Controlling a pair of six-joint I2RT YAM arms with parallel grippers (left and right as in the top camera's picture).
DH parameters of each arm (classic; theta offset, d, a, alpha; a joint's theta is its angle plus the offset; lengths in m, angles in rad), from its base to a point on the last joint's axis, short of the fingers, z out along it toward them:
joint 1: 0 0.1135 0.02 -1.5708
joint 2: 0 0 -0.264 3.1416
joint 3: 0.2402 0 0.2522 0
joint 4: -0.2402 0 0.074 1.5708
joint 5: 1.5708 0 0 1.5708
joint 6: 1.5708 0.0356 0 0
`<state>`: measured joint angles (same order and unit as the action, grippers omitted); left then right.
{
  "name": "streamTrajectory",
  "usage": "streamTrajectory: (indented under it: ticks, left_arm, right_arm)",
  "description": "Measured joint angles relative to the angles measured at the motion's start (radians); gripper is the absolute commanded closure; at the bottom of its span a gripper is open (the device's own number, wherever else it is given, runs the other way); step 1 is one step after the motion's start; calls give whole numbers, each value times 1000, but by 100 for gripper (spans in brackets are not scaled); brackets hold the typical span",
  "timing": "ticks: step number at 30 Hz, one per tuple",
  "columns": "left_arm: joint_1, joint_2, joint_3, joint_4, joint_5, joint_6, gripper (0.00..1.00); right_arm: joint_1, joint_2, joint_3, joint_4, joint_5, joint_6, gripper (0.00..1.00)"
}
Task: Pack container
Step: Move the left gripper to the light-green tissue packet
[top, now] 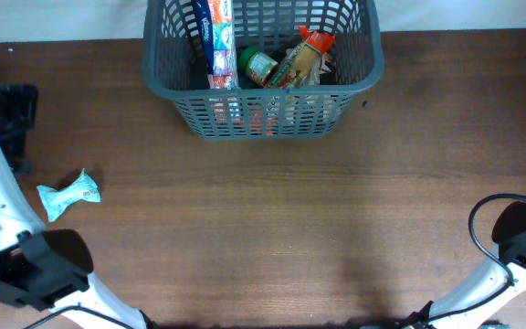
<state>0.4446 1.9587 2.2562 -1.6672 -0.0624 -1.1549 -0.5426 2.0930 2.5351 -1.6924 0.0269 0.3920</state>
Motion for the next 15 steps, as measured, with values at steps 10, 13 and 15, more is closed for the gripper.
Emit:
streamTrajectory:
  ticks: [10,13,15]
  left_arm:
    - [39,0,-441,274,48,-108,1]
    - [40,0,-521,397,50,-118,1]
    - [42,0,-574,458,48,-123,1]
  right_arm:
    - [0,0,0,0,0,0,1]
    - [0,0,0,0,0,0,1]
    - [0,0,0,0,0,1,1]
